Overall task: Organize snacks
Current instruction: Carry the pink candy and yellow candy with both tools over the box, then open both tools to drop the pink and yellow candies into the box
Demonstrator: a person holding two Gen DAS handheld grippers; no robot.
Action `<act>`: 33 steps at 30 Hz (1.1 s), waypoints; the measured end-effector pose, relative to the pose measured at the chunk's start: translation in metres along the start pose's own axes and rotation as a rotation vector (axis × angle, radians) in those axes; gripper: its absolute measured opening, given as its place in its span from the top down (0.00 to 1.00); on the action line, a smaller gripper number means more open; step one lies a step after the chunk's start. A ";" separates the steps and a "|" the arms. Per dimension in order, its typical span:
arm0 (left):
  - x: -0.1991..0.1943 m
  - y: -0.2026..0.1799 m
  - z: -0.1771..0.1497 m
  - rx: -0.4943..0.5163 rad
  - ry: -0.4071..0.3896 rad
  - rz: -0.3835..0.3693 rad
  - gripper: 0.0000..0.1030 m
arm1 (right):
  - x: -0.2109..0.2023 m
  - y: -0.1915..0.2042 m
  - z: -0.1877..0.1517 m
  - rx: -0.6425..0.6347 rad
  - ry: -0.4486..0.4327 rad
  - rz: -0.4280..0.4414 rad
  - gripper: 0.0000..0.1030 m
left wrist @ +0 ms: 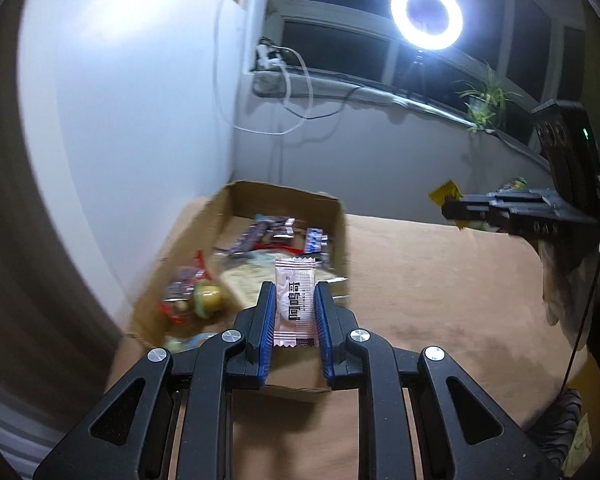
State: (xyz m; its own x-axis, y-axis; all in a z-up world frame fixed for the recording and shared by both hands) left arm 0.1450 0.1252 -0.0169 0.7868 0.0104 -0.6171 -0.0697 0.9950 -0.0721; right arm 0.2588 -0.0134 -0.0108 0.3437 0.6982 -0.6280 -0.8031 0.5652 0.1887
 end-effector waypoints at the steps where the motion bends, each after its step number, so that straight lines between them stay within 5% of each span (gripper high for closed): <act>1: 0.002 0.007 0.000 -0.002 0.001 0.015 0.83 | 0.009 0.001 0.007 0.004 0.005 0.002 0.89; 16: 0.030 0.042 0.003 -0.036 0.011 0.056 0.83 | 0.083 0.004 0.039 0.047 0.090 0.021 0.88; 33: 0.037 0.049 0.002 -0.019 0.034 0.103 0.82 | 0.113 0.019 0.043 0.007 0.129 0.037 0.88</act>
State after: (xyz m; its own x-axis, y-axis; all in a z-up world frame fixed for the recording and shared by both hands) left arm 0.1723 0.1743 -0.0419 0.7535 0.1084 -0.6484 -0.1605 0.9868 -0.0216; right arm 0.3027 0.0952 -0.0458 0.2479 0.6569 -0.7121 -0.8107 0.5431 0.2188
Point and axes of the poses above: each gripper's, at about its wrist camera, not at the fingertips, and x roughly the way its jaws point, y to its left, z to its top, the point moved 7 cm from there along x, roughly the way its jaws point, and after that the axes turned 5 degrees about z, right-handed, at the moved point
